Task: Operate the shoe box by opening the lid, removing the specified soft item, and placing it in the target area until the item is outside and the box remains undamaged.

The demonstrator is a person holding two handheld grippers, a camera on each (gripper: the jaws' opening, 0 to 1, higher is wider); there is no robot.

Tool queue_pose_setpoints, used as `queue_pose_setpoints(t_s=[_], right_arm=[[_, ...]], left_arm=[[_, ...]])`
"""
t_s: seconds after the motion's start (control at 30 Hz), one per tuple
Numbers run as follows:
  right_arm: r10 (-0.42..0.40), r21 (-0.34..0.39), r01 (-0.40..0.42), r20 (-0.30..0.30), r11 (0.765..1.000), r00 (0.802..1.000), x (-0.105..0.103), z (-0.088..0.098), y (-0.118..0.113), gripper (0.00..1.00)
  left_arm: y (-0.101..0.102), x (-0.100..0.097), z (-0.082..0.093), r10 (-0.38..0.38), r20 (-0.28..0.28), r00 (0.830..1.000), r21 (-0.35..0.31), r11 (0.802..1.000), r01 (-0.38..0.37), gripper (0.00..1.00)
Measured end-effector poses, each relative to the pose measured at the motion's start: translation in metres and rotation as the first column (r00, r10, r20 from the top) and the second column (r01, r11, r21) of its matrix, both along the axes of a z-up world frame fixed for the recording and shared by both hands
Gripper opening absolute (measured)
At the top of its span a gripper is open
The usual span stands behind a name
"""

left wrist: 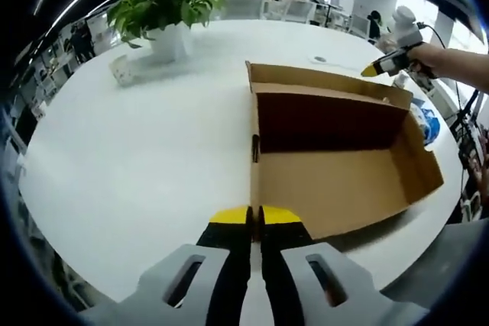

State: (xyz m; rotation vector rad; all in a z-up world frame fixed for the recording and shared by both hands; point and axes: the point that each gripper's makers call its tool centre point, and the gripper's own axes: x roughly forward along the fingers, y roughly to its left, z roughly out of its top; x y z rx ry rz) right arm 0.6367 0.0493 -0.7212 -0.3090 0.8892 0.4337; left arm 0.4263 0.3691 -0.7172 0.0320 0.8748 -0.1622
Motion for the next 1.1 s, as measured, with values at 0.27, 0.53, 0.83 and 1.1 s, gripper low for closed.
queue_pose_setpoints(t_s=[0.27,0.53,0.83,1.1], right_arm=[[-0.082,0.045,0.085,-0.063,0.995,0.995,-0.011,-0.001,-0.008,0.21],[-0.059,0.033,0.064,-0.121,0.997,0.991,-0.027,-0.012,-0.004,0.22],[-0.068,0.059,0.076,-0.128,0.995,0.989,-0.031,-0.01,0.003,0.21],[-0.148,0.109,0.165,-0.15,0.98,0.977,-0.031,-0.014,0.004,0.18]], left_arm=[[0.002,0.001,-0.001,0.001,-0.009,1.0,0.007,1.0,-0.001,0.01],[0.003,0.002,-0.003,0.016,-0.012,1.0,0.017,1.0,-0.015,0.0],[0.006,0.003,-0.003,0.034,-0.011,0.999,0.003,0.999,-0.034,0.0],[0.008,0.0,-0.003,0.037,-0.011,0.999,0.007,0.999,-0.037,0.0]])
